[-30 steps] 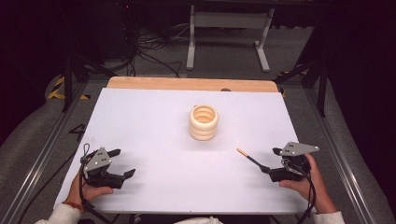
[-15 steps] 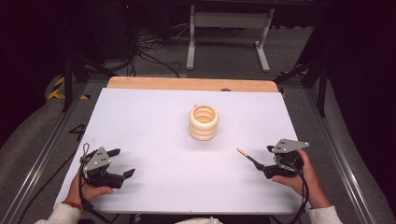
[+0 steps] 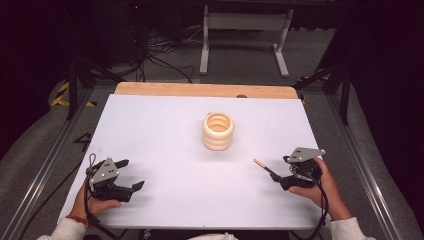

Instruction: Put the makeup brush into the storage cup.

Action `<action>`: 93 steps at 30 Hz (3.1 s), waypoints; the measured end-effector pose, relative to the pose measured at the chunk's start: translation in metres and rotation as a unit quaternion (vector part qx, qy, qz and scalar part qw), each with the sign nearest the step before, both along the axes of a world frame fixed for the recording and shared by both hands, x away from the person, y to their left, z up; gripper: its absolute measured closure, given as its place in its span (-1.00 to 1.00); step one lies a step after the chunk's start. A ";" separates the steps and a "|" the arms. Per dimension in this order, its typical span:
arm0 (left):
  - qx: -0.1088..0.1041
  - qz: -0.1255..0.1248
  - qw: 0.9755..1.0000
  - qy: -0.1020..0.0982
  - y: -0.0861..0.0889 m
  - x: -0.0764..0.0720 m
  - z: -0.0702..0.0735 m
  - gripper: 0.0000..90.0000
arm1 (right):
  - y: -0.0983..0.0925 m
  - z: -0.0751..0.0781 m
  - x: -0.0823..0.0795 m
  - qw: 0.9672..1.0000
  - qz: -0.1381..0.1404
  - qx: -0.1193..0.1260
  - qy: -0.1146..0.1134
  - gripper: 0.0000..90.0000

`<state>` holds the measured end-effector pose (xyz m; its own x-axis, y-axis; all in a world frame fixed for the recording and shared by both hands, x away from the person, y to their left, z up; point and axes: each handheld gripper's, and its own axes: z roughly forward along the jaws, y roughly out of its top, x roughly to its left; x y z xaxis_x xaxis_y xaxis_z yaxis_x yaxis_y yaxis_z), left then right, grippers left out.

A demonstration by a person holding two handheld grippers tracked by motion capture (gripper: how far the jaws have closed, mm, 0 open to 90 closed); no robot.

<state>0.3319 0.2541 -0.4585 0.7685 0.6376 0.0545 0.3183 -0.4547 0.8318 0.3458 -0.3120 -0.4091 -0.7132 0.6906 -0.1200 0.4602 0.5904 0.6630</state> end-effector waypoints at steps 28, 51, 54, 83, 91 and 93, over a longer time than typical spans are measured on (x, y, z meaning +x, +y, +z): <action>-0.002 -0.011 1.000 0.004 0.000 0.000 0.001 -0.79 | 0.022 -0.008 0.029 0.995 0.034 -0.057 0.071 -0.32; -0.003 -0.016 1.000 0.003 0.000 0.000 0.002 -0.80 | 0.056 -0.007 0.067 0.973 0.047 -0.149 0.169 -0.15; -0.002 -0.017 1.000 0.004 -0.001 0.000 0.002 -0.79 | 0.056 -0.009 0.068 0.972 0.047 -0.150 0.176 -0.07; 0.012 -0.019 1.000 0.008 -0.001 0.001 -0.001 -0.78 | 0.070 -0.009 0.080 0.956 0.063 -0.192 0.213 0.88; 0.008 -0.020 1.000 0.007 -0.001 0.001 -0.001 -0.78 | 0.070 -0.007 0.078 0.955 0.070 -0.196 0.210 0.88; 0.007 -0.019 1.000 0.007 -0.001 0.001 -0.001 -0.78 | 0.069 -0.006 0.076 0.957 0.071 -0.192 0.205 0.88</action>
<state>0.3329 0.2531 -0.4595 0.7925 0.6076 0.0520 0.3132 -0.4787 0.8202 0.4221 -0.2429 -0.4147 -0.8380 0.5445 -0.0357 0.5323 0.8301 0.1659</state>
